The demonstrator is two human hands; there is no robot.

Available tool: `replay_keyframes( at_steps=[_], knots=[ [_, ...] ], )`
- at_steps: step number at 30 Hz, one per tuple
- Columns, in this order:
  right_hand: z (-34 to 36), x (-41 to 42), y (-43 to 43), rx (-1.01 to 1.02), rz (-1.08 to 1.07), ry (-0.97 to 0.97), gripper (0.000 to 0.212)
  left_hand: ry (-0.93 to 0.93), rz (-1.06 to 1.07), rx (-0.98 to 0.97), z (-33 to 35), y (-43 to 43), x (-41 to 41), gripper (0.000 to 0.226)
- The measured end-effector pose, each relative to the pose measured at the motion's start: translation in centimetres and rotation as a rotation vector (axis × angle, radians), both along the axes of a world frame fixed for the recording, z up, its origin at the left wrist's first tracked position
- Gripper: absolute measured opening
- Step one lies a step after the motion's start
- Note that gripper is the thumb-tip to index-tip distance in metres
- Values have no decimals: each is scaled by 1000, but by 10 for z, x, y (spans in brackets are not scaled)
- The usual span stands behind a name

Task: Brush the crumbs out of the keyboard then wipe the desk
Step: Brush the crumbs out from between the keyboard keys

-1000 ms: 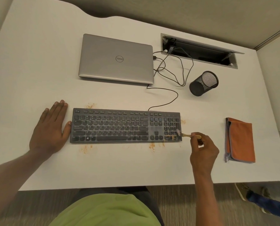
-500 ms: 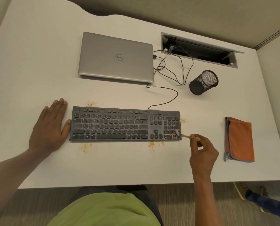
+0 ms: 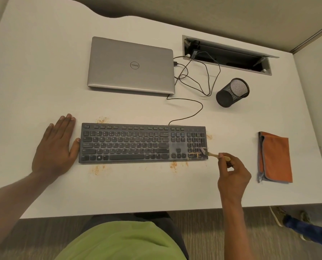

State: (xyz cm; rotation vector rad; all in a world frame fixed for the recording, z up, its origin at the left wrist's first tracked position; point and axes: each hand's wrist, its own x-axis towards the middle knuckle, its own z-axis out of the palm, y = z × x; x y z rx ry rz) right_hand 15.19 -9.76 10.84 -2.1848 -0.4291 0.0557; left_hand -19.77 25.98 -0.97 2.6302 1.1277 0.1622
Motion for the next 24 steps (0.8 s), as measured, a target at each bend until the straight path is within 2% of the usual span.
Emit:
replay_keyframes(
  at_steps=[6, 12, 17, 24],
  knots=[
    [7, 1, -12, -6, 10, -24, 10, -2, -5, -3, 0, 1, -1, 71],
    [15, 21, -9, -167, 222, -240, 14, -6, -5, -8, 1, 0, -1, 71],
    [8, 28, -4, -287, 289, -244, 16, -7, -4, -5, 2, -1, 0, 71],
    [3, 24, 3, -322, 353, -227, 15, -7, -2, -4, 2, -1, 0, 71]
  ],
)
